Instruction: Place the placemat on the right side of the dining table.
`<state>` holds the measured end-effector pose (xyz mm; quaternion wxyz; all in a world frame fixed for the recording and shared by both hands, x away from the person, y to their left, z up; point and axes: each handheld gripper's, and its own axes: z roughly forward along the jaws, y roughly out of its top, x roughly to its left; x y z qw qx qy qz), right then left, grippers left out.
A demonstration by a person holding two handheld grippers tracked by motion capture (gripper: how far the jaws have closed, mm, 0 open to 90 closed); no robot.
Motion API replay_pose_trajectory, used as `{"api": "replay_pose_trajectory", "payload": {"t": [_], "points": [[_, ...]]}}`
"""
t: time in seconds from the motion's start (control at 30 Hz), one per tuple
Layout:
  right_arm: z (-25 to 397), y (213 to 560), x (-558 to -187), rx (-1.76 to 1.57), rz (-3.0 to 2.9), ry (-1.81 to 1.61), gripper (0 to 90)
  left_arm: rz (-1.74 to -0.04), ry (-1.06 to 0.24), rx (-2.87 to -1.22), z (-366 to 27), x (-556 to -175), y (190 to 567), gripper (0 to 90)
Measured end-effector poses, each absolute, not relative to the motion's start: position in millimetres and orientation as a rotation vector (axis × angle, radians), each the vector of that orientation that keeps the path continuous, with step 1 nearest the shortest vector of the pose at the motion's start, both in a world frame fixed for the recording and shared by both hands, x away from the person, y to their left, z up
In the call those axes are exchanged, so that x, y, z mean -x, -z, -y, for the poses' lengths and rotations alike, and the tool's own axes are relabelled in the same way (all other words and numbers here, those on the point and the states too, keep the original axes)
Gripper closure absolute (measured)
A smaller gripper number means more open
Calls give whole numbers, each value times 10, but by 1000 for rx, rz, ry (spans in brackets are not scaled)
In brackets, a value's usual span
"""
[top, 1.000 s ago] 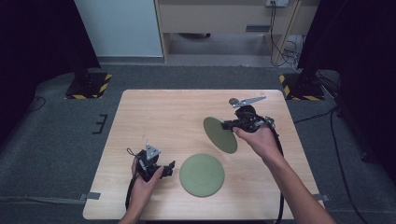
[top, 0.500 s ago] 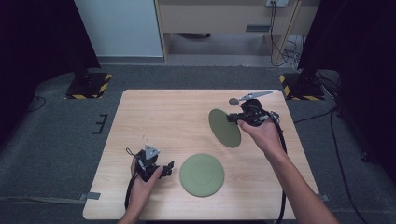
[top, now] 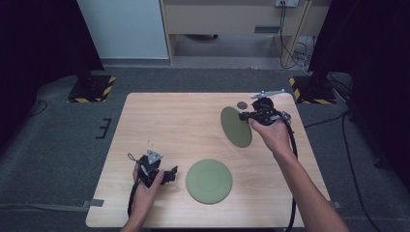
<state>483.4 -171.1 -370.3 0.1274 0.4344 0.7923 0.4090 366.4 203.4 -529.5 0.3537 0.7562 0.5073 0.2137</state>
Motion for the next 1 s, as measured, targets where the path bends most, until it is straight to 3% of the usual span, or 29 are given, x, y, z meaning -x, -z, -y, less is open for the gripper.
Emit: {"api": "replay_pose_trajectory", "payload": {"t": [1.0], "points": [[2054,3705,-5025,-1396,-2176,-1145,861,-1350,-564,-1974,-2063,-3683,5328,30]]}}
